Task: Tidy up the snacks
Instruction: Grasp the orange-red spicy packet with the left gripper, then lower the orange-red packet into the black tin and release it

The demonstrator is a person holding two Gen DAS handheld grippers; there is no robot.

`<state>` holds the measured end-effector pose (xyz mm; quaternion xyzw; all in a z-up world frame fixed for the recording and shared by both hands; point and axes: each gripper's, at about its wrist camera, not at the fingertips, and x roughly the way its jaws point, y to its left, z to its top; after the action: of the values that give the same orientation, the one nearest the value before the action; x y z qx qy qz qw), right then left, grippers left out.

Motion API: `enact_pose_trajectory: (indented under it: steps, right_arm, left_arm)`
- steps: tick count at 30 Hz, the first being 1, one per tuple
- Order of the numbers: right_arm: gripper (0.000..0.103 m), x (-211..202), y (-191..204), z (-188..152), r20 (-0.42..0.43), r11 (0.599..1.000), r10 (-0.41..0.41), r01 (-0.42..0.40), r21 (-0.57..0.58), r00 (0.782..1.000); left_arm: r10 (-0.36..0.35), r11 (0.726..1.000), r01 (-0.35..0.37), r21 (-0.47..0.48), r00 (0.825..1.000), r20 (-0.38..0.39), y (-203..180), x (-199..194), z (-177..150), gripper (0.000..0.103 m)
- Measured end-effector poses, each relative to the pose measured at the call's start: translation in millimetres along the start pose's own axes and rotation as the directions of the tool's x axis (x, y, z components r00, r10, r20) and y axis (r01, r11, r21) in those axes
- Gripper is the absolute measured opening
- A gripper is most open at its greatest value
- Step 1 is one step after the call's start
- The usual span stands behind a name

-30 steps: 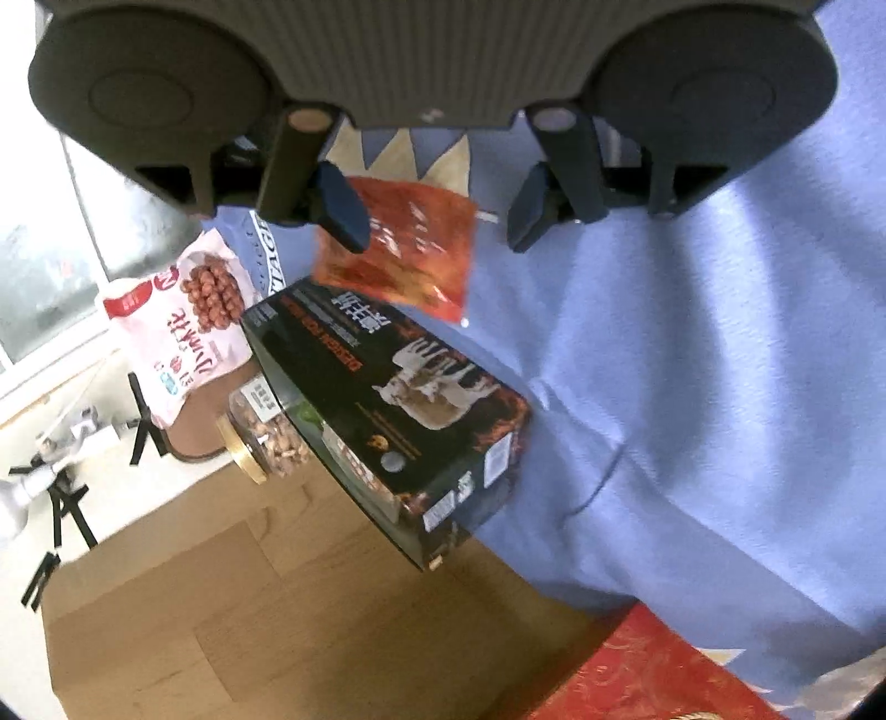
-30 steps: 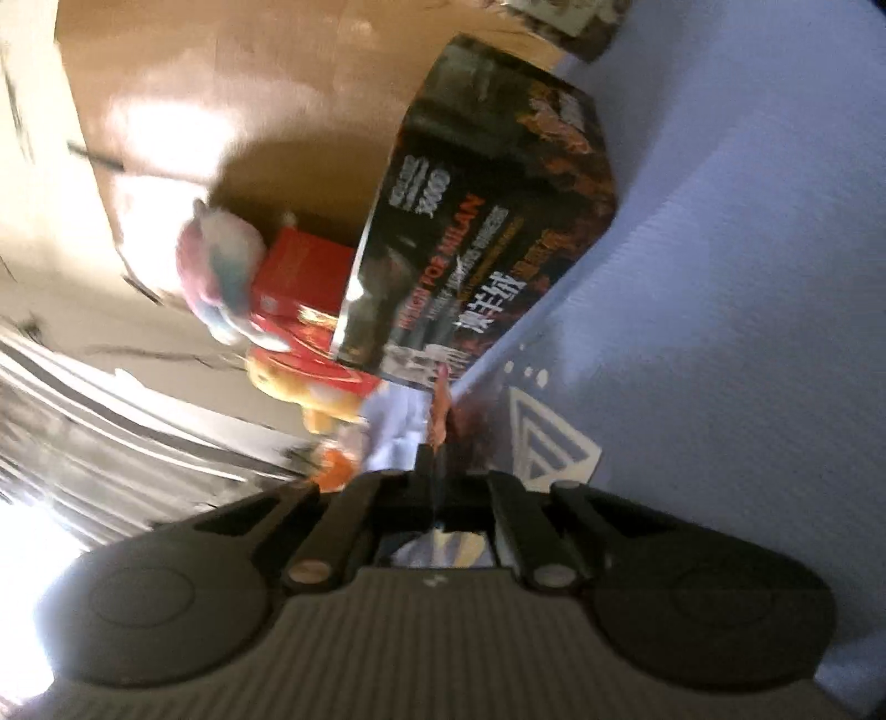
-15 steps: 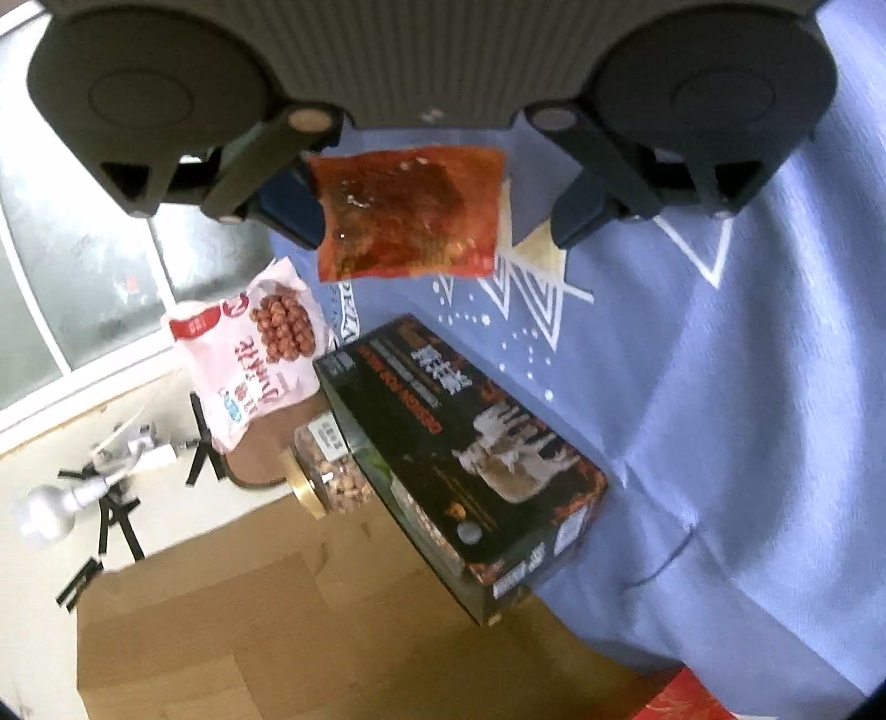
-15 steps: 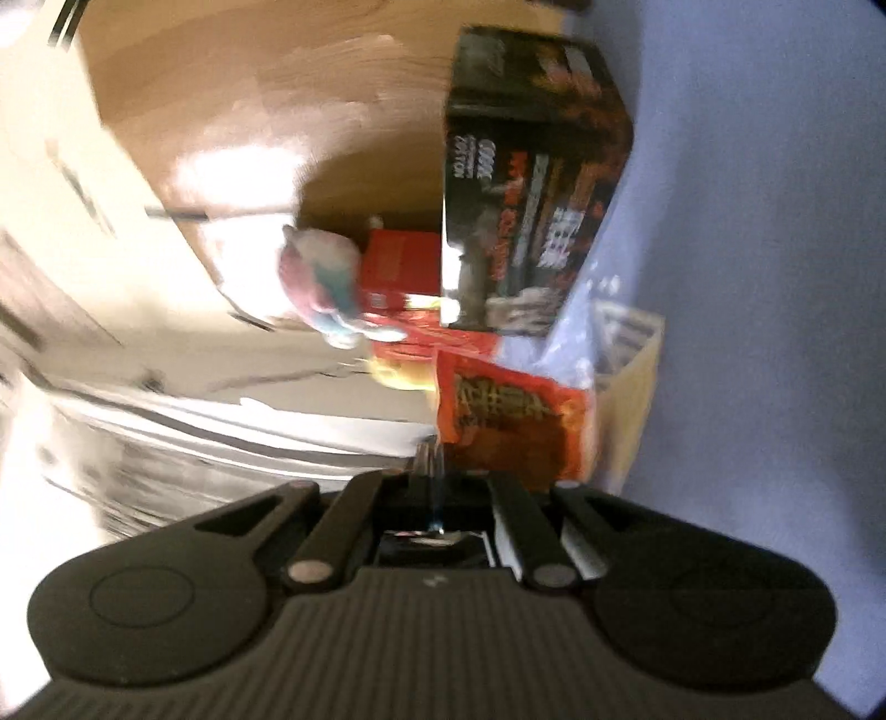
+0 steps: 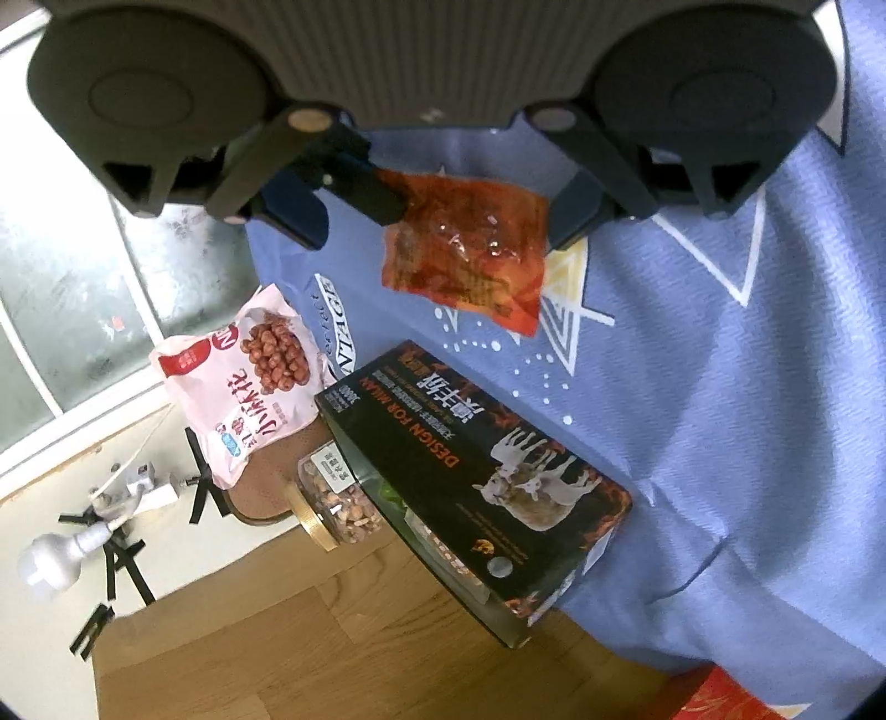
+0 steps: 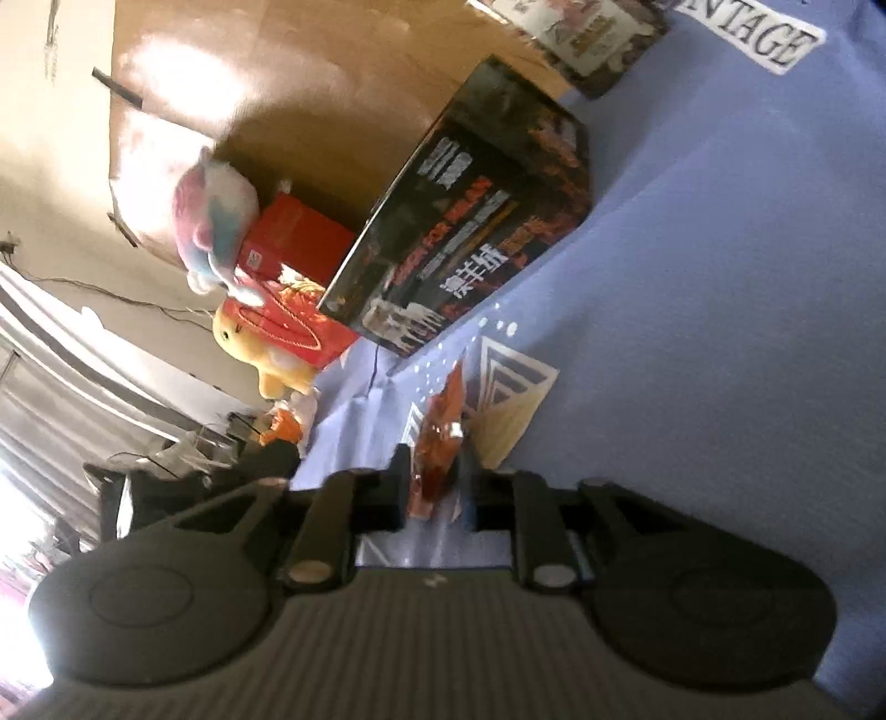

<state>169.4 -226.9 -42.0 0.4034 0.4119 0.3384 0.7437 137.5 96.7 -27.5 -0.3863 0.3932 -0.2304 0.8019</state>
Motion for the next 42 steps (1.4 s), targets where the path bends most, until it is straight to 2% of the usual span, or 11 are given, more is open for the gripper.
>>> enact_pose_trajectory:
  steps: [3, 6, 11, 13, 17, 20, 29, 32, 36, 37, 42]
  right_arm:
    - [0.009, -8, -27, 5, 0.023, 0.972, 0.115, -0.117, 0.203, 0.993]
    - [0.009, -15, -48, 5, 0.061, 0.889, 0.255, -0.259, 0.377, 0.965]
    - [0.009, -14, -43, 3, 0.097, 0.814, 0.380, -0.383, 0.436, 0.920]
    - [0.009, -12, -36, 6, 0.088, 0.808, 0.404, -0.400, 0.433, 0.911]
    - [0.009, -6, -27, 9, 0.058, 0.824, 0.405, -0.392, 0.409, 0.912]
    - [0.009, -9, -16, 17, 0.054, 0.885, 0.342, -0.340, 0.317, 0.938]
    - [0.009, -2, 61, 69, 0.175, 0.983, 0.127, -0.100, -0.156, 0.976]
    - [0.010, 10, 80, 84, 0.289, 0.949, 0.027, 0.066, -0.307, 0.957]
    - [0.018, 42, 83, 84, 0.461, 0.799, -0.127, 0.366, -0.477, 0.878]
    - [0.036, 46, 75, 81, 0.487, 0.772, -0.157, 0.414, -0.482, 0.859]
    - [0.046, 50, 62, 65, 0.558, 0.676, -0.124, 0.481, -0.558, 0.821]
  left_arm:
    - [-0.028, 0.999, 0.029, -0.041, 1.000, 0.011, 8, -8, 3, 0.089]
    - [-0.044, 0.997, 0.045, -0.057, 0.999, 0.017, 11, -10, 4, 0.089]
    - [-0.116, 0.993, 0.116, -0.032, 0.993, 0.007, -1, -10, 3, 0.089]
    - [-0.154, 0.988, 0.154, -0.007, 0.988, 0.009, -9, -13, 2, 0.081]
    - [-0.140, 0.988, 0.138, 0.074, 0.990, 0.021, -27, -17, 2, 0.034]
    - [-0.145, 0.986, 0.142, 0.087, 0.989, 0.031, -34, -19, 9, 0.024]
    - [-0.033, 0.954, 0.004, 0.300, 0.995, 0.092, -93, 5, 73, 0.027]
    - [0.060, 0.926, -0.109, 0.363, 0.988, 0.144, -106, 33, 96, 0.042]
    - [0.285, 0.832, -0.371, 0.412, 0.924, 0.254, -111, 79, 111, 0.050]
    - [0.316, 0.812, -0.406, 0.418, 0.910, 0.270, -111, 86, 109, 0.050]
    - [0.379, 0.721, -0.520, 0.458, 0.849, 0.369, -110, 94, 85, 0.053]
